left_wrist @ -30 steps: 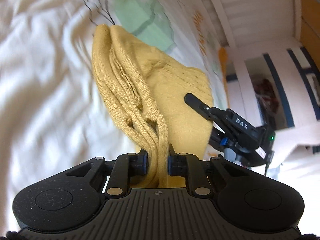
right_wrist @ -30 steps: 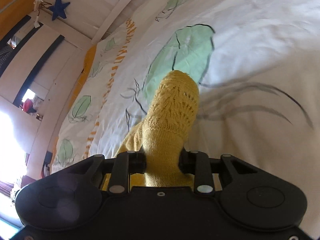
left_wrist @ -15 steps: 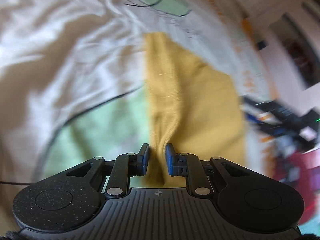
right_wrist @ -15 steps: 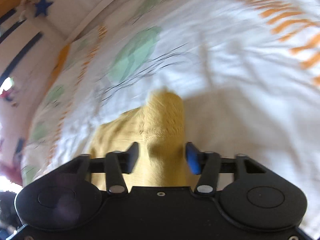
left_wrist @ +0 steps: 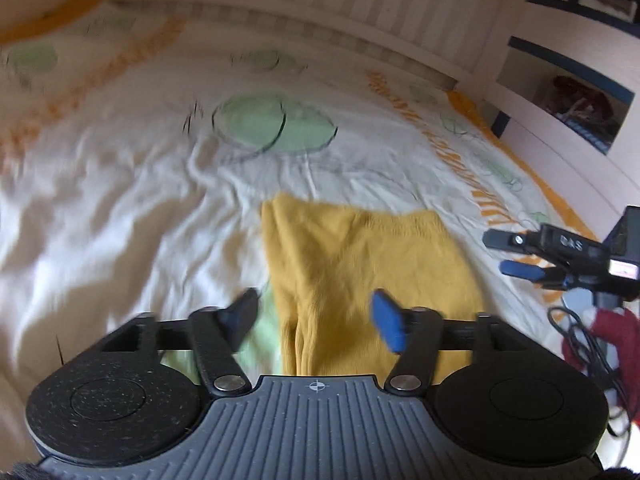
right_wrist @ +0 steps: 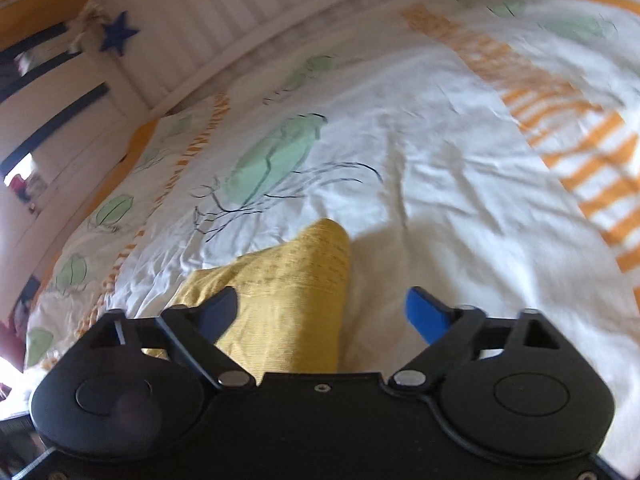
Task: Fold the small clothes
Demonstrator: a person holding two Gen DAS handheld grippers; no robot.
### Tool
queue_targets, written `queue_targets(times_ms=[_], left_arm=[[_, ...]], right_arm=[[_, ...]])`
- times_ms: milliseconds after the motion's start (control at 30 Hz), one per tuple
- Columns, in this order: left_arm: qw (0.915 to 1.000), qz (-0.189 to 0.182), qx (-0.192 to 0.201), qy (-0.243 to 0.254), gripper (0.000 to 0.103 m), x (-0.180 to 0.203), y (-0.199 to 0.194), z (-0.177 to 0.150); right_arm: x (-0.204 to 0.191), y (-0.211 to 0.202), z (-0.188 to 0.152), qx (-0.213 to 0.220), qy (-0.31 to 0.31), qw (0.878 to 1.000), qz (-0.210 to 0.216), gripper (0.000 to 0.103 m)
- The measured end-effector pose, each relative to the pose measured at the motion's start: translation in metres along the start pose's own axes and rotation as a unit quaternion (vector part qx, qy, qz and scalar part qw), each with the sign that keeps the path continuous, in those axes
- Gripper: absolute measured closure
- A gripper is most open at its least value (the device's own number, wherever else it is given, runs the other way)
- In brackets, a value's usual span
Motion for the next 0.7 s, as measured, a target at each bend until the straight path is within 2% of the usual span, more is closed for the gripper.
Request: queue_targets(times_ms=[33, 267, 367, 533, 567, 633, 700], left_arm=[[0.9999, 0.006, 0.008, 0.006, 0.030, 0.003, 0.004, 0.006], [0.9974, 0.064, 0.013, 0.029, 0.030, 0.000, 0.048, 0.030], [0.9968, 0.079, -0.002, 0.012, 0.030, -0.016, 0.065, 0.030], [0.9953, 0.089, -0.031, -0.021, 0.029, -0.043, 0.088, 0.021], [0.9948, 0.088, -0.038, -0.032, 0.028, -0.047, 0.093, 0.017], [0.9937, 0.085, -0.041, -0.061, 0.018, -0.055, 0.098, 0.009], [0.9938, 0.082, -0.035, -0.066, 0.015, -0.056, 0.097, 0.007]], right_arm=[[-0.003, -0.002, -0.001, 0.004, -0.011, 1.000, -0.002, 0.001], [-0.018, -0.001, -0.007, 0.010, -0.070, 0.997, -0.033, 0.000], [-0.018, 0.003, -0.007, 0.010, -0.083, 0.995, -0.047, 0.000], [-0.006, 0.016, 0.000, 0.011, -0.053, 0.997, -0.059, 0.000], [-0.002, 0.021, 0.001, 0.005, -0.047, 0.997, -0.067, 0.000], [0.006, 0.034, -0.002, -0.022, -0.044, 0.994, -0.098, 0.000], [0.014, 0.048, -0.010, -0.056, -0.051, 0.989, -0.130, 0.000]])
Point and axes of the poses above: each gripper's, at about its wrist camera, not at the fingertips, and y roughly the way its jaws point, x to its right, z to its top, the point moved 5 cm from there along y, roughly the way its jaws point, and after that the axes turned 5 degrees about -x, right-handed, at the moved point
